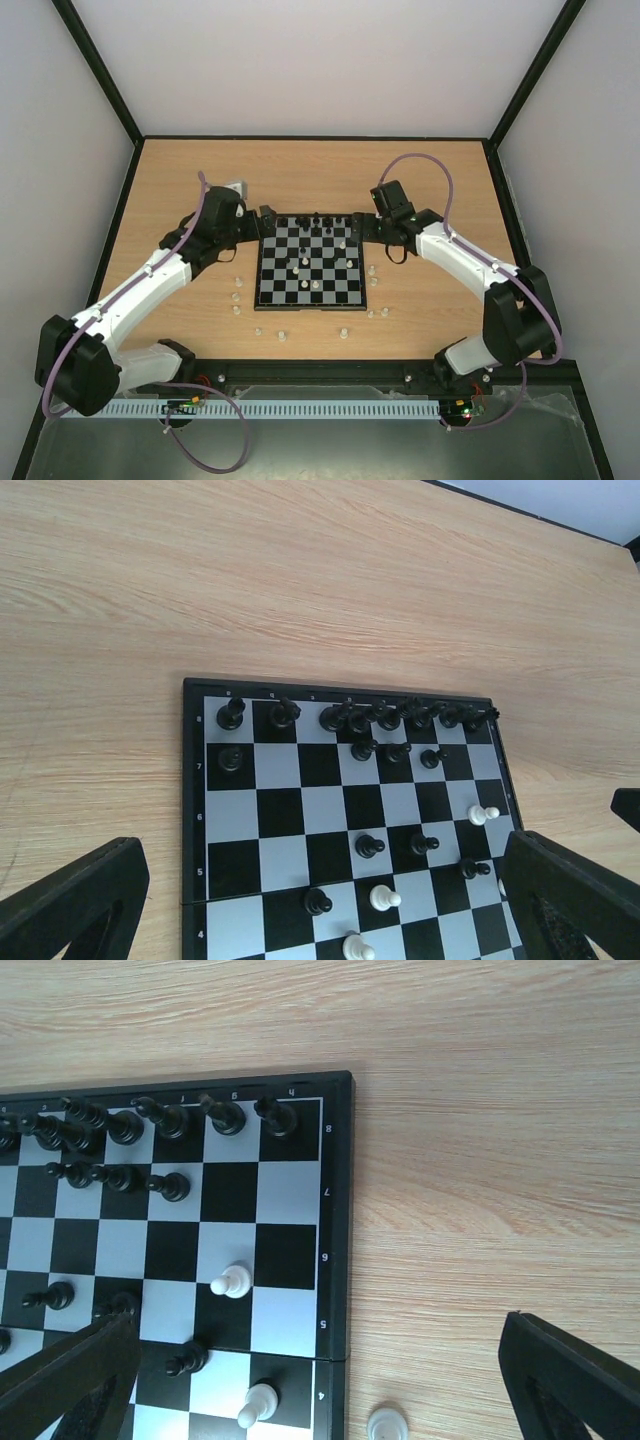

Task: Set up the chess pieces on the board
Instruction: Pick up the chess piece from the chessboard.

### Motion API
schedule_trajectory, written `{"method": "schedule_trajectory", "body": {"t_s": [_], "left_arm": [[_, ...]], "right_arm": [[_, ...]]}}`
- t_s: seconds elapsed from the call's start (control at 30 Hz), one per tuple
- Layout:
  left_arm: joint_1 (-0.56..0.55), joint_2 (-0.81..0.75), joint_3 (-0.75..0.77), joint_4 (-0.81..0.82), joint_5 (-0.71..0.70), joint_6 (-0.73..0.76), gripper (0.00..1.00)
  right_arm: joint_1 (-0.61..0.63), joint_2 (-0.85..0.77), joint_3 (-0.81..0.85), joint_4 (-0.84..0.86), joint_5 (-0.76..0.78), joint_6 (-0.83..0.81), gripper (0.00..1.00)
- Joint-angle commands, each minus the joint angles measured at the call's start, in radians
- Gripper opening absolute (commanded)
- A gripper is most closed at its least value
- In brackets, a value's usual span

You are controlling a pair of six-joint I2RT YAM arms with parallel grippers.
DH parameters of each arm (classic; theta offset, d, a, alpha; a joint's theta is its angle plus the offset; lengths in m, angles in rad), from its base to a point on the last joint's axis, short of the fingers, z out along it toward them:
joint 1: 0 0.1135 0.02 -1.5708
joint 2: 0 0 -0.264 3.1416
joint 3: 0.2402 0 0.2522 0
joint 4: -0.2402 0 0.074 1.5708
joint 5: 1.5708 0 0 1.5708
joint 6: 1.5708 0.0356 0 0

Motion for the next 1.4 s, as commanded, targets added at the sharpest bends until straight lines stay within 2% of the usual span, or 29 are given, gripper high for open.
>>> {"method": "schedule_trajectory", "body": {"t_s": [0.0,0.13,0.2,0.3,0.37,0.47,0.53,0.7,0.83,1.1,1.37], "left_arm": [[-0.005,-0.002,0.017,-0.015,0.019,-0.002,1.0],[-0.038,-0.002,0.0,0.013,0.063,-0.009,1.0],[-0.07,0.004,0.005,0.014,0.065,0.0,0.99],[-0.108,0.013,0.023,-0.027,0.001,-0.015,1.0],[-0.119,0.008,0.027,-0.038,-0.035,-0.023,1.0],[-0.165,-0.029,0.019,-0.066,-0.153,-0.03,1.0],[-0.181,-0.058,-0.018,-0.06,-0.183,-0.03,0.99],[-0.183,-0.127,-0.086,-0.039,-0.202,-0.062,1.0],[-0.182,-0.086,-0.04,-0.112,-0.196,-0.074,1.0],[-0.182,-0.061,-0.073,-0.08,-0.183,-0.075,0.99],[-0.182,-0.023,-0.091,-0.054,-0.18,-0.081,0.99]], "right_arm": [[0.007,-0.034,0.004,-0.033,-0.019,-0.039,0.99],[0.046,-0.026,0.023,-0.06,-0.031,-0.053,0.88],[0.079,-0.01,0.04,-0.072,-0.04,-0.058,0.79],[0.153,0.019,0.06,-0.077,-0.029,-0.078,0.68],[0.181,0.036,0.068,-0.091,-0.006,-0.086,0.65],[0.197,0.028,0.047,-0.079,-0.001,-0.085,0.57],[0.201,0.025,0.045,-0.074,-0.034,-0.083,0.52],[0.213,0.044,0.044,-0.067,-0.064,-0.08,0.48],[0.226,0.089,0.04,-0.05,-0.062,-0.078,0.44],[0.241,0.167,0.039,-0.044,-0.047,-0.087,0.41],[0.24,0.221,0.064,-0.052,-0.032,-0.096,0.28]]}}
